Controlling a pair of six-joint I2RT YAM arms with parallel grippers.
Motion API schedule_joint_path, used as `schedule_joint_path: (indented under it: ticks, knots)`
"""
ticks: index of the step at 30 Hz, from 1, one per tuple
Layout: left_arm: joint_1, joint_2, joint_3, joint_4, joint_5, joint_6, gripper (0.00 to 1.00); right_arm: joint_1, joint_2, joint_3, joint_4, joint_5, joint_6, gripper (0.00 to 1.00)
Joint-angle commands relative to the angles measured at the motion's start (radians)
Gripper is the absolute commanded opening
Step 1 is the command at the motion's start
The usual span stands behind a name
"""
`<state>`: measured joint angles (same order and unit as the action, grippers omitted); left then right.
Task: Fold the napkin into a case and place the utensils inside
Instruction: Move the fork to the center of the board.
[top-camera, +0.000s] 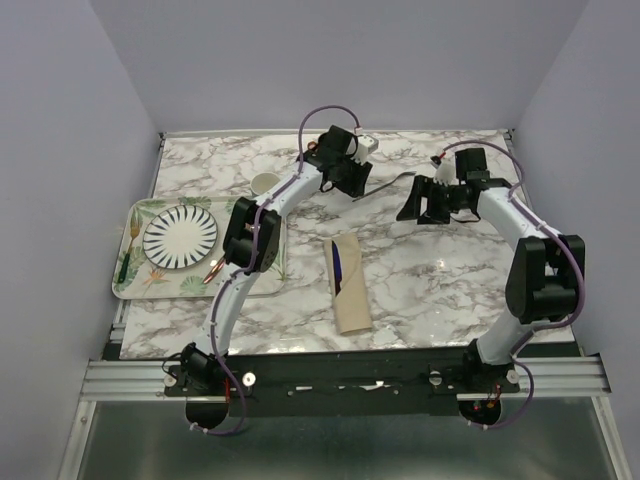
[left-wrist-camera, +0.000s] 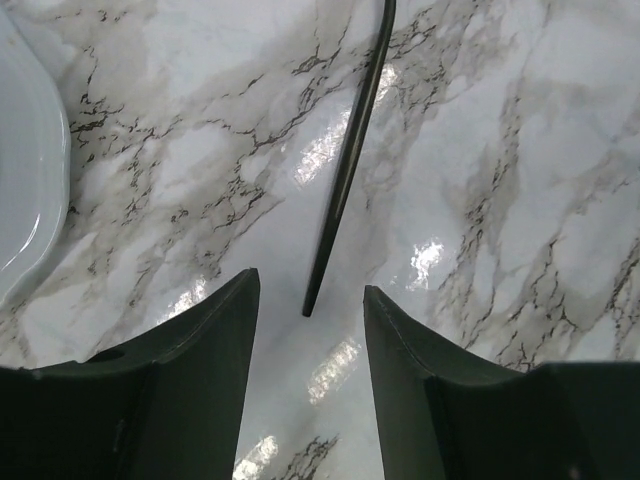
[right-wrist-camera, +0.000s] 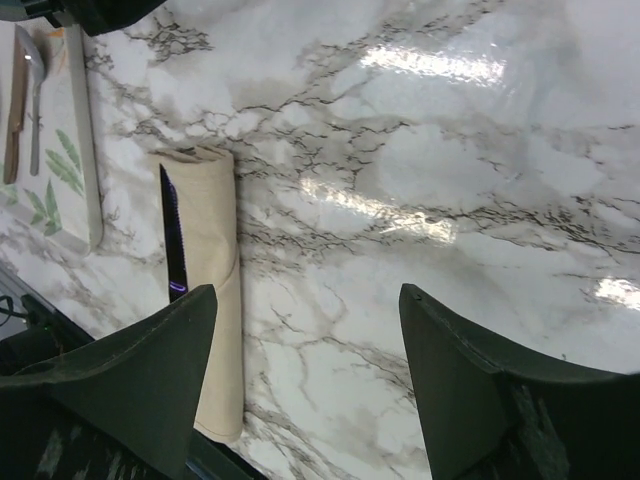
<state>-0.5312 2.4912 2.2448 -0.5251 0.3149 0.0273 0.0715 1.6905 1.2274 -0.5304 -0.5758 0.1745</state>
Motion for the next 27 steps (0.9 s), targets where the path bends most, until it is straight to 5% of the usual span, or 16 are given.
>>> schedule_joint_path:
  ticks: [1, 12, 17, 21, 27]
  knots:
    - [-0.003, 0.058, 0.091, -0.048, -0.02, 0.049, 0.52, -0.041, -0.008, 0.04, -0.089, 0.063, -0.058, 0.81]
    - [-0.067, 0.158, 0.157, -0.202, -0.117, 0.198, 0.27, -0.148, 0.003, 0.096, -0.137, 0.113, -0.072, 0.81]
    - [-0.082, 0.166, 0.176, -0.272, -0.083, 0.243, 0.0, -0.176, 0.005, 0.095, -0.148, 0.108, -0.081, 0.8]
    - [-0.148, 0.091, 0.086, -0.285, -0.066, 0.299, 0.0, -0.182, 0.011, 0.093, -0.149, 0.111, -0.063, 0.79]
    - [-0.268, -0.015, -0.034, -0.316, 0.03, 0.1, 0.0, -0.194, 0.031, 0.096, -0.155, 0.166, -0.027, 0.72]
